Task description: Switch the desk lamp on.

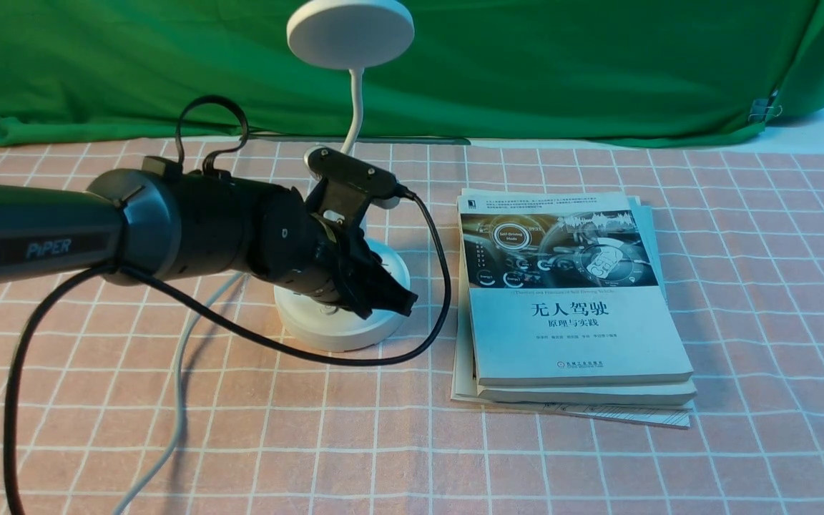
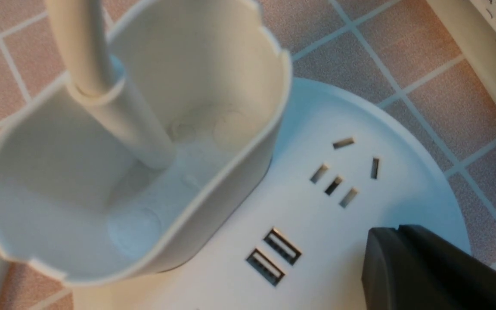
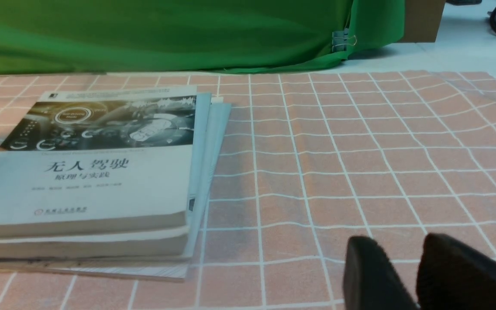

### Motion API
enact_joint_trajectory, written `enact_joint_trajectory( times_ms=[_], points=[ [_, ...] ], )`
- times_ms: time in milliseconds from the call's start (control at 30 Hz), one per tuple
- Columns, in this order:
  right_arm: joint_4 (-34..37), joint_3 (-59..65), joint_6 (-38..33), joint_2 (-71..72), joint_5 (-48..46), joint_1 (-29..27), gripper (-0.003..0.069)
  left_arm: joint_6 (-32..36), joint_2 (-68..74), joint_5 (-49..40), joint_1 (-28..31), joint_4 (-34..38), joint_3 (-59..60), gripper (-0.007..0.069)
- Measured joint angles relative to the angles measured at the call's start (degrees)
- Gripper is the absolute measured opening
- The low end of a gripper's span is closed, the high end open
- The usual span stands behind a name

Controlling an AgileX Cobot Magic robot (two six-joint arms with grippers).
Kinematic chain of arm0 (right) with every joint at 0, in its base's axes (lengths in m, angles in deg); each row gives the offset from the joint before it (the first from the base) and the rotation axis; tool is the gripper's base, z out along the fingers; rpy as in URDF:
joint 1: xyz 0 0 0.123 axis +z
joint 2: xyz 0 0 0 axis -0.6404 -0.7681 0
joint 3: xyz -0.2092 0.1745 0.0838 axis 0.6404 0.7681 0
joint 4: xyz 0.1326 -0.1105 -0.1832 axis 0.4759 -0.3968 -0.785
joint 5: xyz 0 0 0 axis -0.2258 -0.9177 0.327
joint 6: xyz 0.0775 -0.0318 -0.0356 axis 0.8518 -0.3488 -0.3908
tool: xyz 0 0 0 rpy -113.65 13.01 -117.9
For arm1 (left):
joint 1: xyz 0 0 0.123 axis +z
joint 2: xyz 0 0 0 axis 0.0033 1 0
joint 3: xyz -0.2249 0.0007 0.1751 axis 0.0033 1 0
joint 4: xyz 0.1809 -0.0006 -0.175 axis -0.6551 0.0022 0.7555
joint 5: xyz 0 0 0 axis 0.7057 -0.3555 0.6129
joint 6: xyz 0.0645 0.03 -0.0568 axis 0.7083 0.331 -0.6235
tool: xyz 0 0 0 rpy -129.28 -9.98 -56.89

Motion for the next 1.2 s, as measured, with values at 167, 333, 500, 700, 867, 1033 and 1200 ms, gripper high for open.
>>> enact_joint_trajectory(
  times_ms=[167, 333, 500, 700, 867, 1033, 1200],
  points=[
    [0.0, 0.0, 0.0, 0.0, 0.0, 0.0, 0.0238, 0.0, 0.5, -0.2, 0.0, 0.0, -0.3, 0.0021],
    [0.0, 0.0, 0.0, 0.0, 0.0, 0.0, 0.0238, 0.3, 0.6, -0.3, 0.0, 0.0, -0.3, 0.0021],
    [0.0, 0.0, 0.0, 0.0, 0.0, 0.0, 0.0238, 0.9, 0.1, -0.6, 0.0, -0.8, -0.4, 0.0021],
    [0.0, 0.0, 0.0, 0.0, 0.0, 0.0, 0.0238, 0.0, -6.8, -7.5, 0.0, -1.8, 0.8, 0.0021],
    [0.0, 0.0, 0.0, 0.0, 0.0, 0.0, 0.0238, -3.7, -16.2, -7.2, 0.0, -2.0, 6.3, 0.0021],
    [0.0, 0.0, 0.0, 0.0, 0.0, 0.0, 0.0238, -8.5, -25.4, -7.4, 0.0, -2.2, 16.8, 0.0021],
    [0.0, 0.0, 0.0, 0.0, 0.0, 0.0, 0.0238, -13.6, -38.7, -7.6, 0.0, -1.7, 26.6, 0.0021]
  ],
)
